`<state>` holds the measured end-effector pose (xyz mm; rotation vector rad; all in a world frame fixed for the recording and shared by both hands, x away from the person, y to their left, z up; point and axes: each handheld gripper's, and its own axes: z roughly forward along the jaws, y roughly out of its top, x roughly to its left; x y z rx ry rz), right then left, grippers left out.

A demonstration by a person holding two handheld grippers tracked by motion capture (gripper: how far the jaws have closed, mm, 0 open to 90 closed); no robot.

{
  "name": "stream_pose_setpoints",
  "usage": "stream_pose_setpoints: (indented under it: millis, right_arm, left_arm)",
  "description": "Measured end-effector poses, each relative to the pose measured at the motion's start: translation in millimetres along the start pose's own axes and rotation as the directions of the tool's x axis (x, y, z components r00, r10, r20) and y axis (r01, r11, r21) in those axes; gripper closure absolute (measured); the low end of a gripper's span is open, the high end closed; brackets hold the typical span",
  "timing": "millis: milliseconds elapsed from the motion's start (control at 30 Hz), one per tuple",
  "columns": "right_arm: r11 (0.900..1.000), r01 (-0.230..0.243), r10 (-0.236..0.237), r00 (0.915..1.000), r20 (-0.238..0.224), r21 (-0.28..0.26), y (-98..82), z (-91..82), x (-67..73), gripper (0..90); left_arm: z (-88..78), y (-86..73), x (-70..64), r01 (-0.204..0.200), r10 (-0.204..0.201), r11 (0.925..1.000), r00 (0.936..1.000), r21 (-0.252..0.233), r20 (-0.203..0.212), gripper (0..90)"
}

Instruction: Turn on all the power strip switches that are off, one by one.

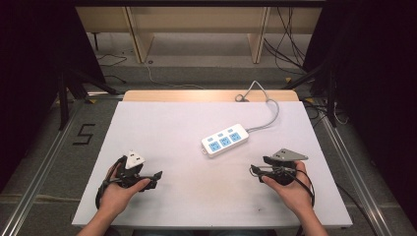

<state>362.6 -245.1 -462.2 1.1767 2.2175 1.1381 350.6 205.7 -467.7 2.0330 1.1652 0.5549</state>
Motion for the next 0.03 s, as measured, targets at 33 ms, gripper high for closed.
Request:
stream_pose_setpoints:
  millis: [33]
  right_arm:
    - [1.0, 0.0, 0.0, 1.0, -0.001, -0.001, -0.2, -0.1, 0.0, 39.9]
  left_arm:
    - [0.8, -0.2, 0.5, 0.003, -0.003, 1.0, 1.0, 0.001, -0.001, 17.1]
